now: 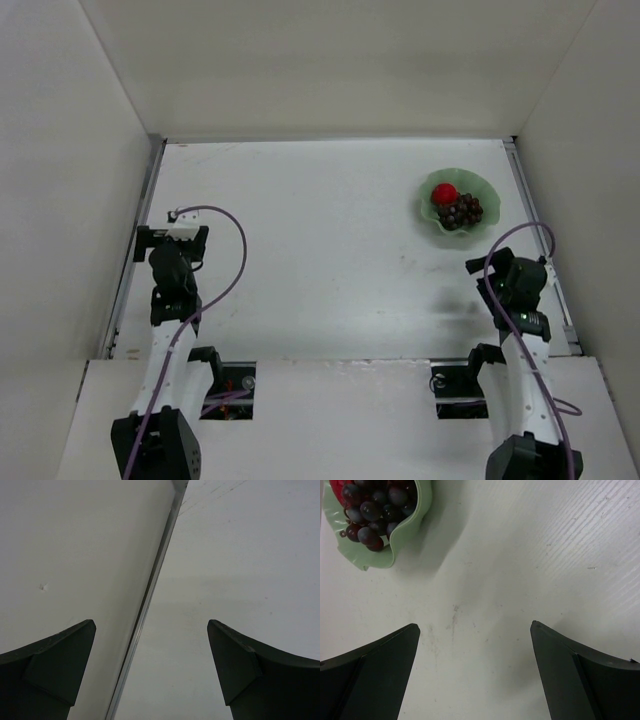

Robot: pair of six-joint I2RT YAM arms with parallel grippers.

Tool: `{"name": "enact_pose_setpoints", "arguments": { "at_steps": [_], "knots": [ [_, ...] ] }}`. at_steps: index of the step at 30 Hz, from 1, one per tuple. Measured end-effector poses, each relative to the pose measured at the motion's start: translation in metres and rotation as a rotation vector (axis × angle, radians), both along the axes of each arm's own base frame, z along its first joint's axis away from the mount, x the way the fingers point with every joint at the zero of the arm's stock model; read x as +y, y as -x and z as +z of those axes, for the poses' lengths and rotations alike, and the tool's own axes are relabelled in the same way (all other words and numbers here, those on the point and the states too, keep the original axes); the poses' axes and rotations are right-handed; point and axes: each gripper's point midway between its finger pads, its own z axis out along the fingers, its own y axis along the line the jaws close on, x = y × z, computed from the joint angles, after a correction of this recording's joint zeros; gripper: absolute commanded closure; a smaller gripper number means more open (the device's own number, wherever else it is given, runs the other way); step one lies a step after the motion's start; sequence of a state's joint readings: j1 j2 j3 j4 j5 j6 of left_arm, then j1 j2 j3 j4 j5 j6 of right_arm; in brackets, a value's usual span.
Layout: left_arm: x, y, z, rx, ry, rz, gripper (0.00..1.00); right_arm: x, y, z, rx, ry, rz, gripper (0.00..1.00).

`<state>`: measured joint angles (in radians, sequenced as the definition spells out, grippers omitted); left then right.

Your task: Place and organize the fake fruits in the fruit bowl

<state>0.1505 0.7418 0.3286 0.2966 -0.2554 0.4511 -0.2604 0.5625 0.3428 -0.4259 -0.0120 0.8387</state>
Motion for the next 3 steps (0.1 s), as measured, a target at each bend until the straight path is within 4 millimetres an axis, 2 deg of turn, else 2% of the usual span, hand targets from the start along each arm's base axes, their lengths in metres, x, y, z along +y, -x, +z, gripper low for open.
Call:
{"name": "enact_pose_setpoints", "arguments": {
  "at_steps": [3],
  "knots": [
    [0.0001,0.0001,0.0,-0.002,0.003,0.002,0.0,0.0016,0.0004,-0.0057,0.025,-0.012,0.007,0.0]
  ]
}}
